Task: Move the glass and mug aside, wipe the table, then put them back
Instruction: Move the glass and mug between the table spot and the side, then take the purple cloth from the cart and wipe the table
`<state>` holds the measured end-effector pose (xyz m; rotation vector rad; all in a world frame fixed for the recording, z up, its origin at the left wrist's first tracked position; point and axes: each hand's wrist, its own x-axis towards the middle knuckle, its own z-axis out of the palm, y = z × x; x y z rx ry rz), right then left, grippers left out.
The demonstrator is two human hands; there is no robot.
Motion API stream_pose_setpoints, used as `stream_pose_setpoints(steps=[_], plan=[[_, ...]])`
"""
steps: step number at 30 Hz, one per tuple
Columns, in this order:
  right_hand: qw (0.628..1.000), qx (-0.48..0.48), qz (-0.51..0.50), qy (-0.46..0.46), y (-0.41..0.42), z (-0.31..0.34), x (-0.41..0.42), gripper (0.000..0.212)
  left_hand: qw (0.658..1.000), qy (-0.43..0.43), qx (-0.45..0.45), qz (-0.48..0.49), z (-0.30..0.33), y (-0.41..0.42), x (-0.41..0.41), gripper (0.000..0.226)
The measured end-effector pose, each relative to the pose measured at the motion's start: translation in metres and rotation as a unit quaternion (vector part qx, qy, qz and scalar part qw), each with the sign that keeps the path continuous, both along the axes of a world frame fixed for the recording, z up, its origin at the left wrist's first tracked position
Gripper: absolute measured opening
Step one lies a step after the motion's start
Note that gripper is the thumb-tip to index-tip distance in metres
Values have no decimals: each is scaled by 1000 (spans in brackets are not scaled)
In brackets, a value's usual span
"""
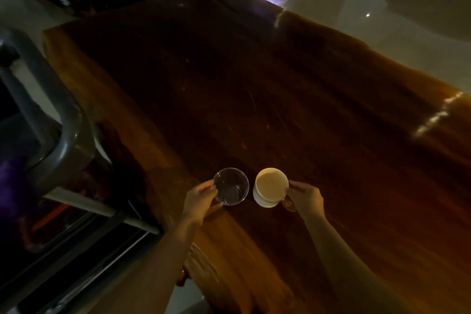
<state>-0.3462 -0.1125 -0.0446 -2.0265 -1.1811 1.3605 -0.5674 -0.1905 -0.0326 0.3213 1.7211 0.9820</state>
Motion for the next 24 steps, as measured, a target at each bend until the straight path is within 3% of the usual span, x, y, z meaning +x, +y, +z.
stream_pose_setpoints(steps=[9, 15, 19, 24], plan=[[996, 45, 72, 9, -18, 51, 8, 45, 997, -17, 39, 69, 47, -47, 4, 44], [977, 131, 158, 51, -41, 94, -42, 37, 990, 95, 90, 53, 105, -94, -15, 37], [927, 217, 298, 67, -68, 129, -116, 34, 965, 221, 136, 35, 133, -130, -67, 36], [814, 335, 475, -13, -104, 154, -232, 40, 884, 441, 127, 84, 149, -171, -159, 36]])
